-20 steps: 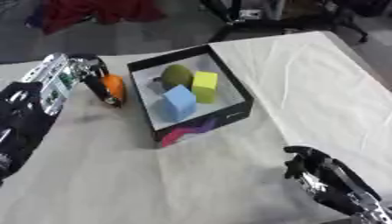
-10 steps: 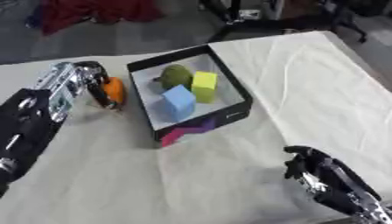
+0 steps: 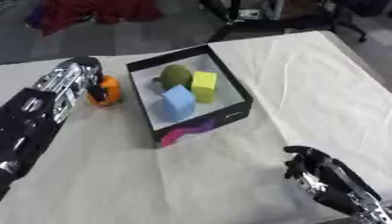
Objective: Pick up objects on the table and place them in the box.
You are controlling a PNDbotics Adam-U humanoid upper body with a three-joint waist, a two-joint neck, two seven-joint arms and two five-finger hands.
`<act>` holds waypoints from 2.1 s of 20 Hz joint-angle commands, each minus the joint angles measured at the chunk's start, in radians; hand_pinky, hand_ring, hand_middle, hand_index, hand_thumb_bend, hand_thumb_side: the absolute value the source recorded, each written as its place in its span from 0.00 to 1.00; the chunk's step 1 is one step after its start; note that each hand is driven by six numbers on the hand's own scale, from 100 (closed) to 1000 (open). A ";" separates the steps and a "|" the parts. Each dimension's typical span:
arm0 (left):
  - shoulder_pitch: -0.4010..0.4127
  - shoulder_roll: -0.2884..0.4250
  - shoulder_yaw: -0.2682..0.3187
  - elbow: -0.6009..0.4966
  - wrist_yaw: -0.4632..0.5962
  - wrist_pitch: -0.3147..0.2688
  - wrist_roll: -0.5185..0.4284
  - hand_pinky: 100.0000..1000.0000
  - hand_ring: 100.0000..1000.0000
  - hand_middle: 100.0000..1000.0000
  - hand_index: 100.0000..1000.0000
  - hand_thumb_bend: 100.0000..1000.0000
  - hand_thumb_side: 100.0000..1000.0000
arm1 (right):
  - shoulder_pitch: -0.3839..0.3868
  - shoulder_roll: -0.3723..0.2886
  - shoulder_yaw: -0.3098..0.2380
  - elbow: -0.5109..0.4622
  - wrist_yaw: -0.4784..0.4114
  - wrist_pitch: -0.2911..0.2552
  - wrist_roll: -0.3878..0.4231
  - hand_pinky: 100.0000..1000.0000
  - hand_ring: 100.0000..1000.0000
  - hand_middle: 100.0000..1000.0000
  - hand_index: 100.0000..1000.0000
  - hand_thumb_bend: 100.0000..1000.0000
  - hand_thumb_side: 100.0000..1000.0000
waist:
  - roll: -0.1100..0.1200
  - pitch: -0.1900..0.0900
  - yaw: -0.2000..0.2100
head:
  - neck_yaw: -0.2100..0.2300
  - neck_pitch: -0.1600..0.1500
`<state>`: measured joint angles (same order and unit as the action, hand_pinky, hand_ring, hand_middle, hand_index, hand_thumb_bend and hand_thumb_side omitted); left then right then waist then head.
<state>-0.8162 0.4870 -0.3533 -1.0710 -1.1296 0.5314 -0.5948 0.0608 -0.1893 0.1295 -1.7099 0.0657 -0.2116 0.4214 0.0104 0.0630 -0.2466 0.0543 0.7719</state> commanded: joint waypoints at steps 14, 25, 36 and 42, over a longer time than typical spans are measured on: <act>-0.057 0.129 0.059 -0.370 -0.176 0.019 0.099 0.29 0.21 0.18 0.28 0.00 0.00 | -0.005 -0.013 -0.004 -0.011 0.001 -0.002 -0.001 0.80 0.49 0.43 0.80 0.00 0.41 | -0.012 -0.019 0.008 | -0.004 -0.002; -0.129 0.053 -0.091 -0.553 0.028 -0.020 -0.019 0.32 0.24 0.21 0.31 0.00 0.02 | -0.005 -0.015 0.000 -0.010 -0.002 -0.002 0.003 0.80 0.49 0.43 0.80 0.00 0.41 | -0.011 -0.024 0.000 | 0.006 -0.002; -0.161 -0.150 -0.173 -0.374 0.026 -0.015 0.055 0.40 0.31 0.29 0.40 0.00 0.05 | -0.008 -0.011 0.005 -0.009 -0.004 -0.001 0.007 0.80 0.49 0.43 0.80 0.00 0.41 | -0.014 -0.021 -0.018 | 0.023 -0.002; -0.144 -0.175 -0.197 -0.334 0.037 -0.028 0.100 0.59 0.48 0.49 0.63 0.74 0.35 | -0.008 -0.011 0.005 -0.010 -0.005 -0.001 0.007 0.80 0.50 0.43 0.80 0.00 0.41 | -0.016 -0.020 -0.015 | 0.022 -0.002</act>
<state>-0.9425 0.3074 -0.5525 -1.3998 -1.0954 0.5050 -0.5057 0.0614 -0.1894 0.1360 -1.7099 0.0656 -0.2109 0.4236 0.0104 0.0629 -0.2626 0.0767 0.7719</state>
